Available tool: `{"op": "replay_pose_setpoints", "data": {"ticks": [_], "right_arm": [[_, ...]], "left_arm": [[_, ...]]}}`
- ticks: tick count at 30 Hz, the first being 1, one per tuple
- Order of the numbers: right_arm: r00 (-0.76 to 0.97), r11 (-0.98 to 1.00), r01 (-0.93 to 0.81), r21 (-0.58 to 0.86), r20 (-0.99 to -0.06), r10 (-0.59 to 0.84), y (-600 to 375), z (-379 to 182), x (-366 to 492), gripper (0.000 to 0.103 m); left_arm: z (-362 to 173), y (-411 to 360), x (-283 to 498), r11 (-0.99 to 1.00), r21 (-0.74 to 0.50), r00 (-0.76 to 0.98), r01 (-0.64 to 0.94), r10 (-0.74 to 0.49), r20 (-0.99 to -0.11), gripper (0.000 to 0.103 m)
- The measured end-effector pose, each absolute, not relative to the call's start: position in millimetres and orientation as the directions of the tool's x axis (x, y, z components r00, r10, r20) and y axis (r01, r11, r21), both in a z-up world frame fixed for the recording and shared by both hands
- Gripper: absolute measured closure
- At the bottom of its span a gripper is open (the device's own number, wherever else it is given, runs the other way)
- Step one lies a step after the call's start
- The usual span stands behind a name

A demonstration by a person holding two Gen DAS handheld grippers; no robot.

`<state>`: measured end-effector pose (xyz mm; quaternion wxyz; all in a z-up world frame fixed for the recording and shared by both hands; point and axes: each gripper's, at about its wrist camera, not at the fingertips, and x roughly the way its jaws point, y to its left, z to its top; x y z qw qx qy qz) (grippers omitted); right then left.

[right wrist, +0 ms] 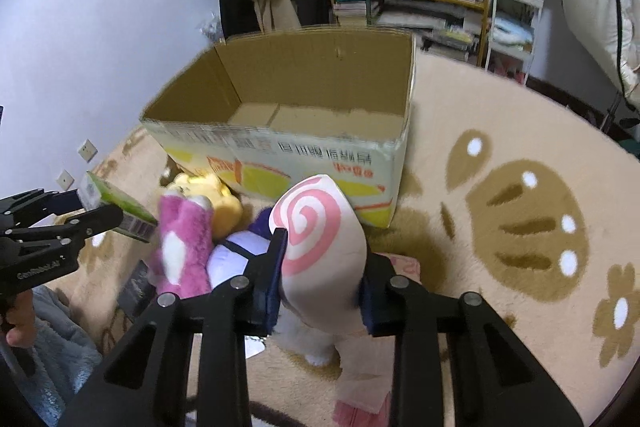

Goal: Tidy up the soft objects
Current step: 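Lift both items over the box and open both tools to drop them in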

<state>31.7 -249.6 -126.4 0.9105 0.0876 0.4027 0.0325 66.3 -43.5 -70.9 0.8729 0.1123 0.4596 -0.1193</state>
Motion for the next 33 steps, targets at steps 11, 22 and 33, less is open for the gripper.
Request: {"op": "replay_pose_setpoints", "data": {"ticks": [11, 22, 33], "right_arm": [[0.813, 0.985, 0.031, 0.167, -0.578, 0.073, -244.6, -64.5, 5.4, 0.07], [0.865, 0.995, 0.056, 0.088, -0.502, -0.004, -245.2, -36.7, 29.9, 0.07], [0.869, 0.996, 0.031, 0.079, -0.495, 0.012, -249.9, -48.3, 66.4, 0.07]], "left_arm": [[-10.7, -55.7, 56.1, 0.956, 0.116, 0.736, 0.268, -0.126, -0.665, 0.051], [13.4, -75.0, 73.9, 0.949, 0.153, 0.797, 0.274, -0.136, -0.588, 0.051], [10.4, -77.6, 105.5, 0.95, 0.118, 0.792, 0.289, -0.168, -0.588, 0.051]]}}
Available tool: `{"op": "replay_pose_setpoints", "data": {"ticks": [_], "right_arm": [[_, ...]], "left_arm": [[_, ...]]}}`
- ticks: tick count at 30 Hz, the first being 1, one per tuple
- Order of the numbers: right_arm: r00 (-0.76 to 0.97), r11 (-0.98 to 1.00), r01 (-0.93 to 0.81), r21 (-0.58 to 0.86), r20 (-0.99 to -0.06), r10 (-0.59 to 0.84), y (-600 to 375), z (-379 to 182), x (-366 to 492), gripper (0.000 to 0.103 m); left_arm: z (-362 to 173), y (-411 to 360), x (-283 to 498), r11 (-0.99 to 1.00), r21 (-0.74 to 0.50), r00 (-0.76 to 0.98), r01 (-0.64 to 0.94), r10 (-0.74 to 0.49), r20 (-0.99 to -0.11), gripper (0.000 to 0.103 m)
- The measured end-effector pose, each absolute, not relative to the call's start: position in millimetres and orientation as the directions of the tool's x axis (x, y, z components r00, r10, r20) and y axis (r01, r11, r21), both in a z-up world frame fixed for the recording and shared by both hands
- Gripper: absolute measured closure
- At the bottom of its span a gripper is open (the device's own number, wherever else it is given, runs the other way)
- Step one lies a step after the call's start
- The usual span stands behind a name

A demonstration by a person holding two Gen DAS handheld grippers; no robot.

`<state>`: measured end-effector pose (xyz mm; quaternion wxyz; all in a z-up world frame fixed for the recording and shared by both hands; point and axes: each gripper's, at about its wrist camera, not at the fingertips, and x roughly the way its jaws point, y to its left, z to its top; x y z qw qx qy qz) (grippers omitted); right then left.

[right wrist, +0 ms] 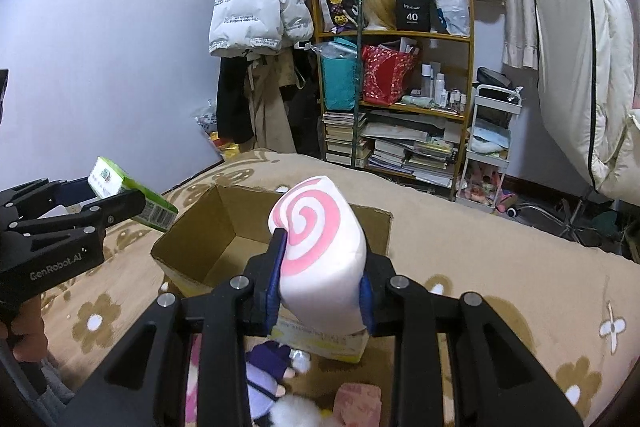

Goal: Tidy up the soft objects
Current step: 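Lift both items over the box and open both tools to drop them in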

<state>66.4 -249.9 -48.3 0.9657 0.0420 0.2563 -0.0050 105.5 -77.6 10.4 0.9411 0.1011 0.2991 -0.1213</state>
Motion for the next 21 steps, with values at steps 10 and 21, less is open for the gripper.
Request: {"op": "replay_pose_setpoints", "data": {"ticks": [10, 21], "right_arm": [[0.85, 0.994, 0.031, 0.107, -0.526, 0.03, -255.5, -69.7, 91.1, 0.07], [0.84, 0.984, 0.012, 0.18, -0.535, 0.088, -261.4, -76.6, 101.4, 0.064]], "left_arm": [[-10.9, -78.7, 132.0, 0.954, 0.069, 0.76, 0.291, -0.187, -0.623, 0.051], [-28.8, -98.3, 148.9, 0.938, 0.071, 0.714, 0.34, -0.208, -0.668, 0.05]]}}
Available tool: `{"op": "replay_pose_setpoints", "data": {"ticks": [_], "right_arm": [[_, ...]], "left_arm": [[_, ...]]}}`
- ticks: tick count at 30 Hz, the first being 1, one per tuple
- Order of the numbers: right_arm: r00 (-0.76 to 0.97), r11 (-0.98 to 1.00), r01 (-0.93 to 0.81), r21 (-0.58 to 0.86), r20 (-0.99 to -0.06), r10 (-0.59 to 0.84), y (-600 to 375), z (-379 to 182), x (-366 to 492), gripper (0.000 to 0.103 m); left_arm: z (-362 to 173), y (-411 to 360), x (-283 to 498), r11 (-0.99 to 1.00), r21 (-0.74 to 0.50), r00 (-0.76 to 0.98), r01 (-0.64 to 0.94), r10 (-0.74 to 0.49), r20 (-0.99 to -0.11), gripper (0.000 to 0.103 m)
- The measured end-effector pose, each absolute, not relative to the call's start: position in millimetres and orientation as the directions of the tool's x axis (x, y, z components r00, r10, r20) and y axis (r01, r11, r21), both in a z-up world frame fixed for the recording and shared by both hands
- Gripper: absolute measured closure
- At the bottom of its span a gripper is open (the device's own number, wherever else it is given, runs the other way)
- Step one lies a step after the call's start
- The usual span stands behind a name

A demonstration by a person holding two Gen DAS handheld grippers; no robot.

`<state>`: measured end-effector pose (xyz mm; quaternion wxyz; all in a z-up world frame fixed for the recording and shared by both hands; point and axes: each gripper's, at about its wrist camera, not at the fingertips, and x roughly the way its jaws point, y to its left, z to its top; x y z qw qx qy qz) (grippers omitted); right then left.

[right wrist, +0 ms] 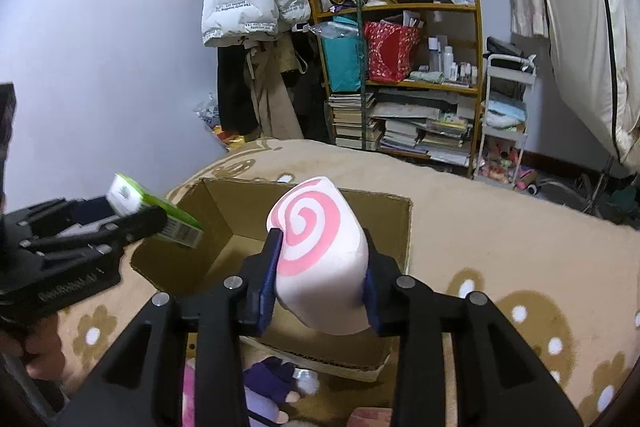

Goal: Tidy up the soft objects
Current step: 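Lift both items over the box and open both tools to drop them in, then move both tools back toward the remaining plush pile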

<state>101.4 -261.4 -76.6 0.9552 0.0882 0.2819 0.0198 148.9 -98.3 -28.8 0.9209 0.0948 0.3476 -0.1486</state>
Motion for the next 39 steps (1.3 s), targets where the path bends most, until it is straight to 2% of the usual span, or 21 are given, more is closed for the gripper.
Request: {"op": "replay_pose_setpoints", "data": {"ticks": [13, 17, 19, 25, 27, 31, 33, 37, 39], "right_arm": [[0.817, 0.979, 0.004, 0.205, -0.565, 0.115, -263.5, -92.1, 105.3, 0.056], [0.811, 0.977, 0.003, 0.215, -0.571, 0.124, -265.1, -95.6, 106.5, 0.054], [0.807, 0.975, 0.003, 0.22, -0.577, 0.128, -266.5, -97.5, 106.8, 0.054], [0.807, 0.975, -0.019, 0.223, -0.572, 0.147, -264.7, -97.6, 104.5, 0.049], [0.817, 0.974, -0.025, 0.224, -0.557, 0.149, -264.2, -94.4, 100.8, 0.035], [0.824, 0.978, -0.028, 0.207, -0.549, 0.14, -260.5, -85.5, 93.3, 0.028], [0.831, 0.98, -0.027, 0.198, -0.541, 0.132, -260.4, -80.3, 85.9, 0.018], [0.834, 0.975, -0.026, 0.221, -0.532, 0.143, -262.0, -69.7, 69.7, 0.012], [0.836, 0.972, -0.02, 0.234, -0.529, 0.145, -263.7, -65.6, 61.0, 0.005]], "left_arm": [[-45.7, -101.1, 158.5, 0.943, 0.067, 0.68, 0.326, -0.184, -0.71, 0.049], [-45.9, -101.3, 157.4, 0.941, 0.072, 0.68, 0.331, -0.184, -0.71, 0.045], [-46.7, -102.0, 158.2, 0.941, 0.082, 0.678, 0.329, -0.174, -0.714, 0.037], [-45.1, -102.0, 153.6, 0.943, 0.108, 0.671, 0.316, -0.141, -0.728, 0.037], [-42.1, -102.3, 149.4, 0.941, 0.121, 0.671, 0.317, -0.133, -0.729, 0.037], [-35.5, -99.2, 140.9, 0.941, 0.129, 0.667, 0.312, -0.12, -0.735, 0.033], [-32.6, -95.3, 136.0, 0.943, 0.126, 0.661, 0.309, -0.118, -0.741, 0.031], [-29.2, -86.7, 123.8, 0.943, 0.124, 0.646, 0.308, -0.111, -0.755, 0.026], [-27.4, -82.0, 117.2, 0.945, 0.123, 0.644, 0.303, -0.108, -0.758, 0.022]]}}
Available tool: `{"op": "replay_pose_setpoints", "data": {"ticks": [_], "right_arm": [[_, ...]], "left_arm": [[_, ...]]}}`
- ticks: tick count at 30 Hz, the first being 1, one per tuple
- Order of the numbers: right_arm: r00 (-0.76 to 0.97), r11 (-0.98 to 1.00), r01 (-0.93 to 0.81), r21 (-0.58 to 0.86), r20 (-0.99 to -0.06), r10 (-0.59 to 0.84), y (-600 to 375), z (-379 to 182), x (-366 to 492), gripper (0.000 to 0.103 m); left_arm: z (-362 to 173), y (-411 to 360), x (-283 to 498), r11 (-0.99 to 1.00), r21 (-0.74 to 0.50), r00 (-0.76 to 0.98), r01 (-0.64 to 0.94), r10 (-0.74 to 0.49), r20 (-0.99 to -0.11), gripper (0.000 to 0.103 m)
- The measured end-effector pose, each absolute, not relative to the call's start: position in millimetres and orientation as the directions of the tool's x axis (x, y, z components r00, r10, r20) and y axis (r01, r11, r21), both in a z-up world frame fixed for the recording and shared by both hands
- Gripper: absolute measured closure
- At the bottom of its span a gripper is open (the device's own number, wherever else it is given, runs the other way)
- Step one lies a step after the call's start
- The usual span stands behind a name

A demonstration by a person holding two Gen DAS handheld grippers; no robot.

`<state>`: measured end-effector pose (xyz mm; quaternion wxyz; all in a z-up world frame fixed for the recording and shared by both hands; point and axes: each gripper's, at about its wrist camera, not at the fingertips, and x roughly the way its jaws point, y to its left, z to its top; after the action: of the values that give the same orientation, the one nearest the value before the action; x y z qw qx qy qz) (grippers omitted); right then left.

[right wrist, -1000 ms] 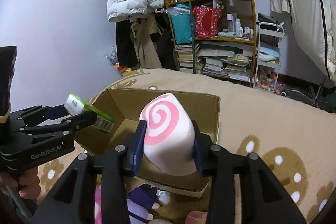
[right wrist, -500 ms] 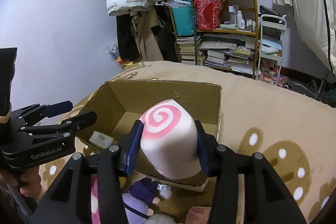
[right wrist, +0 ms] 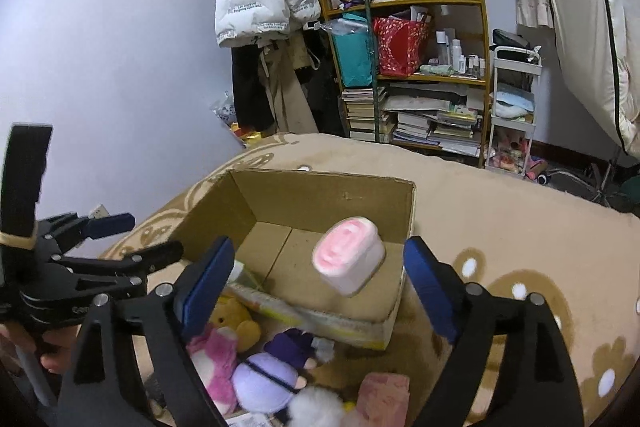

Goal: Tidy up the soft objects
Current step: 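Move both tools back toward the remaining plush pile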

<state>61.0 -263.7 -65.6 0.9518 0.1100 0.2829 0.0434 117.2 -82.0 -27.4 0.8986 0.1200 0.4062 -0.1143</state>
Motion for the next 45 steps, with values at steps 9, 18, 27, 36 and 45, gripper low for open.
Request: {"op": "replay_pose_setpoints", "data": {"ticks": [9, 18, 27, 36, 45], "right_arm": [[0.827, 0.966, 0.008, 0.258, -0.545, 0.139, -263.3, -63.1, 30.4, 0.0], [0.794, 0.968, 0.027, 0.251, -0.593, 0.132, -261.1, -67.2, 14.0, 0.0], [0.746, 0.965, 0.076, 0.25, -0.656, 0.112, -264.3, -85.5, 14.4, 0.0], [0.681, 0.957, 0.124, 0.263, -0.724, 0.111, -272.4, -115.2, 30.3, 0.0], [0.607, 0.95, 0.181, 0.255, -0.789, 0.096, -278.7, -145.6, 49.3, 0.0]], "left_arm": [[-20.0, -63.1, 86.3, 0.956, 0.097, 0.631, 0.278, -0.105, -0.769, 0.009], [-19.5, -49.3, 63.9, 0.954, 0.126, 0.613, 0.274, -0.072, -0.787, 0.005], [-29.8, -49.5, 63.2, 0.953, 0.096, 0.577, 0.288, -0.093, -0.812, 0.005], [-54.3, -63.8, 74.8, 0.947, 0.093, 0.519, 0.306, -0.084, -0.851, 0.005], [-79.6, -75.6, 88.6, 0.944, 0.084, 0.456, 0.319, -0.075, -0.887, 0.005]]}}
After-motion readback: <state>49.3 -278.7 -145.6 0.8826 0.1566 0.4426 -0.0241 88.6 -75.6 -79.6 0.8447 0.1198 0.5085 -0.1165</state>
